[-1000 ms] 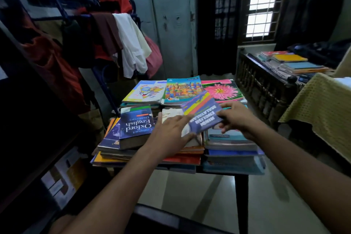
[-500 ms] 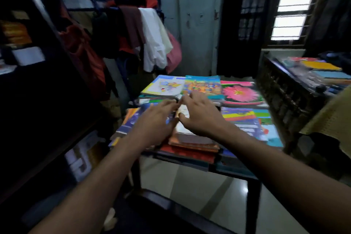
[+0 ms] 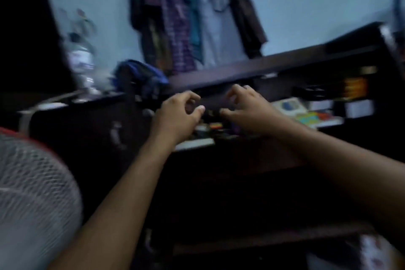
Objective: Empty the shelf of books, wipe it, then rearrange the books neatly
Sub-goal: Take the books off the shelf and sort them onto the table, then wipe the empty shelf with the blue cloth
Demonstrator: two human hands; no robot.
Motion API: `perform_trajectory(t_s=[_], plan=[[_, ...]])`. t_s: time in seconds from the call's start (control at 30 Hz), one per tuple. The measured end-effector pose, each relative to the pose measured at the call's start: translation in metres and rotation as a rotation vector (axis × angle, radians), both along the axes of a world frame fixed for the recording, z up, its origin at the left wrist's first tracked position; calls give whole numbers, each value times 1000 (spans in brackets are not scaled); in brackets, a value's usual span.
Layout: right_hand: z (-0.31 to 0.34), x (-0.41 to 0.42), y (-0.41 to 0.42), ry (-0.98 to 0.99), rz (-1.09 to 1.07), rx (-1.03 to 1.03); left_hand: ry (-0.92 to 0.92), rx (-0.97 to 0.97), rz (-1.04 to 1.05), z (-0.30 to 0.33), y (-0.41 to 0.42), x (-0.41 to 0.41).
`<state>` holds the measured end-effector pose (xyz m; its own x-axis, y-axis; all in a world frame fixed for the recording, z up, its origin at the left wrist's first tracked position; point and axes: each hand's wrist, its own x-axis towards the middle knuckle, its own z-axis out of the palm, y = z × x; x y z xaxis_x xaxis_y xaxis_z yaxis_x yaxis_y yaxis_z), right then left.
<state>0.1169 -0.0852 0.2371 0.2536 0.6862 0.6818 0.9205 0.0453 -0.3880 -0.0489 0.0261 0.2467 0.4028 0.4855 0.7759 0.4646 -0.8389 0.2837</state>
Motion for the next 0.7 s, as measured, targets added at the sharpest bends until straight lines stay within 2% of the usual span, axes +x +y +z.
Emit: perform_trajectory(t_s=[0.13, 0.2, 0.37, 0.5, 0.57, 0.7], plan=[[25, -44, 40, -53, 128, -3, 17, 68, 321, 27, 34, -51], [33, -51, 54, -73, 148, -32, 36, 113, 408, 37, 44, -52], [60, -53, 81, -84, 141, -101, 43, 305, 588, 70, 75, -38], [89, -55, 124, 4, 191, -114, -111, 348, 617, 114, 100, -41], [105, -56, 157, 45, 220, -137, -89, 276, 636, 141, 117, -46], [129, -63, 223, 105, 322, -197, 311, -86, 616, 186, 146, -53]])
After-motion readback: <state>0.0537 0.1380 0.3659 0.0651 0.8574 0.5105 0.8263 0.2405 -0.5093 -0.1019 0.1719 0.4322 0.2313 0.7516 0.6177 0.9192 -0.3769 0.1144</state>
